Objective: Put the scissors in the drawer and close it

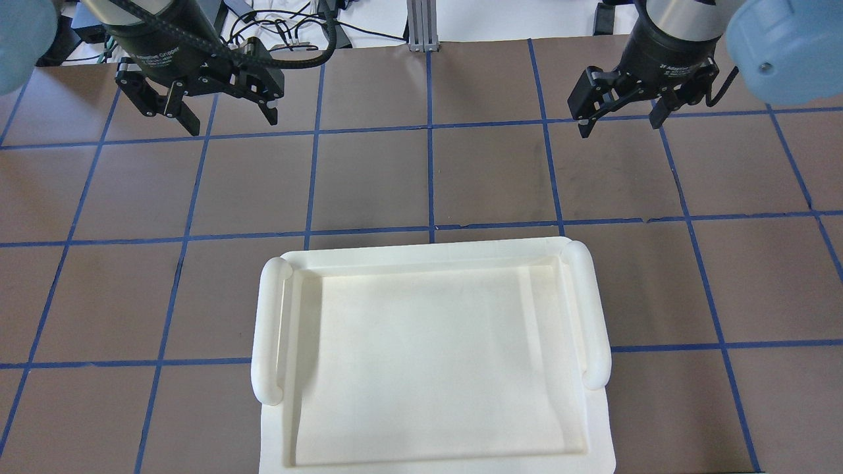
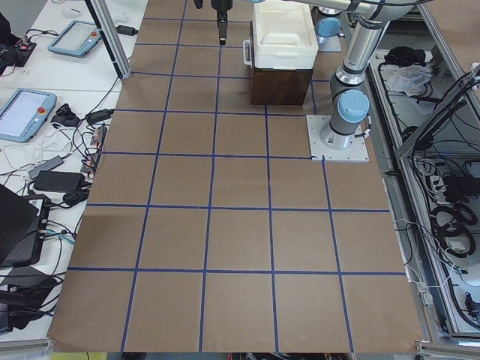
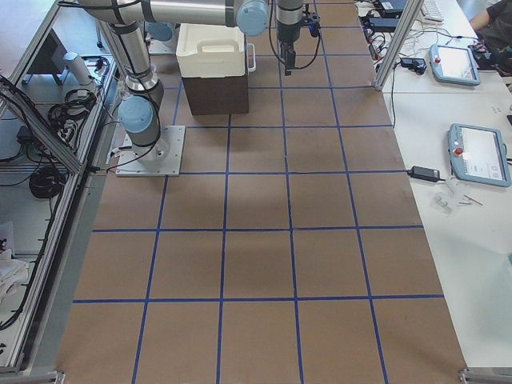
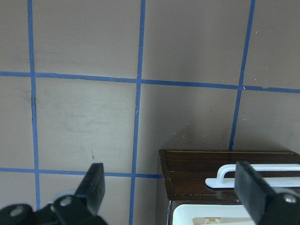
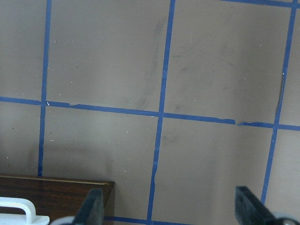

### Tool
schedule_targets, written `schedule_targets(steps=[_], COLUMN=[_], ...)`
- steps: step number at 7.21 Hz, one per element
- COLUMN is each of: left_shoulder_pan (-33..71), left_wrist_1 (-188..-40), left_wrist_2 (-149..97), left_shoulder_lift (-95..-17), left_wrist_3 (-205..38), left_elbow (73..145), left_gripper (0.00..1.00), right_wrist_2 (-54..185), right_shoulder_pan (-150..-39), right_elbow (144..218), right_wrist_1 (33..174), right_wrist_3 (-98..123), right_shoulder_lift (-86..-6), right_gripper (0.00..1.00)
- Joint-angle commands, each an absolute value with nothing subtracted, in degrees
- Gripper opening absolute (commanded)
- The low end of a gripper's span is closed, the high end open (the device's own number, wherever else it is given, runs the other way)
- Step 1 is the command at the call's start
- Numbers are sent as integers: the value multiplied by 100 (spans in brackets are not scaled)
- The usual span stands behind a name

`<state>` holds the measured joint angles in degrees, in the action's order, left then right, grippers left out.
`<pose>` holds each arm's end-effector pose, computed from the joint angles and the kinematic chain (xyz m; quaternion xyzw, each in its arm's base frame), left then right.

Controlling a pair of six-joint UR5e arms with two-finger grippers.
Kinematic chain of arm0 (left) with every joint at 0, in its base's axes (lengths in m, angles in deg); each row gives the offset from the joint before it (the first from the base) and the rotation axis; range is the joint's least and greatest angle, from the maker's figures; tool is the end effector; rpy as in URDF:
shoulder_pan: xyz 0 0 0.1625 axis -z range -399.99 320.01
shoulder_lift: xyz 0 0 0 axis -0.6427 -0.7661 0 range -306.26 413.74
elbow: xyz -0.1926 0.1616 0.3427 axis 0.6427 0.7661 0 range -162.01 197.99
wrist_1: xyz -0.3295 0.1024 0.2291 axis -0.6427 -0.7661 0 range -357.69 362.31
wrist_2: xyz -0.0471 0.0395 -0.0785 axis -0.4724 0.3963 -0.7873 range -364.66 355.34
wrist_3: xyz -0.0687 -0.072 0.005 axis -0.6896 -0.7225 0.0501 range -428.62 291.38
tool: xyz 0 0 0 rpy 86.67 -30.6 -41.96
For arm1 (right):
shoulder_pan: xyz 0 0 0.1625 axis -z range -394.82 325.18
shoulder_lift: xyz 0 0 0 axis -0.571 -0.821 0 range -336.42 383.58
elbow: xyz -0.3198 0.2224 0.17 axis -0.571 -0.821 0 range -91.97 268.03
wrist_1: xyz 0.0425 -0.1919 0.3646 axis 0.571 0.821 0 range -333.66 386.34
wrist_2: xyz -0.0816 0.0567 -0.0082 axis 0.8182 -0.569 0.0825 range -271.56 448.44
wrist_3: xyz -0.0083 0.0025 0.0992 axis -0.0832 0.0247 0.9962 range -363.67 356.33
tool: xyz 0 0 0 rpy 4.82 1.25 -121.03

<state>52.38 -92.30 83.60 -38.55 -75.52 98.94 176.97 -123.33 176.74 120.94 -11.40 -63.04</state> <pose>-0.1573 -0.5036 0.5376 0.0392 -0.9989 0.0175 0.0167 0.1223 -0.5243 0.4774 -0.0547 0.9982 -0.0228 0.0110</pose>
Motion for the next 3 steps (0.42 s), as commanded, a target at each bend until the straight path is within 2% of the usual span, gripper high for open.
schedule_targets(steps=[1, 3], left_shoulder_pan=[5238, 5238], left_wrist_1=[-9226, -9226], left_wrist_2=[8376, 8376], left_shoulder_lift=[-3802, -3802], left_wrist_3=[-7547, -7547], left_elbow=[9946, 9955], left_gripper=[100, 100], right_wrist_2=[17721, 17712], right_shoulder_pan=[-12332, -12341], right_elbow=[17671, 17671], right_wrist_1=[12091, 12082], right_wrist_3=[-1141, -1132], right_shoulder_lift=[-6334, -6352], right_gripper=[100, 100])
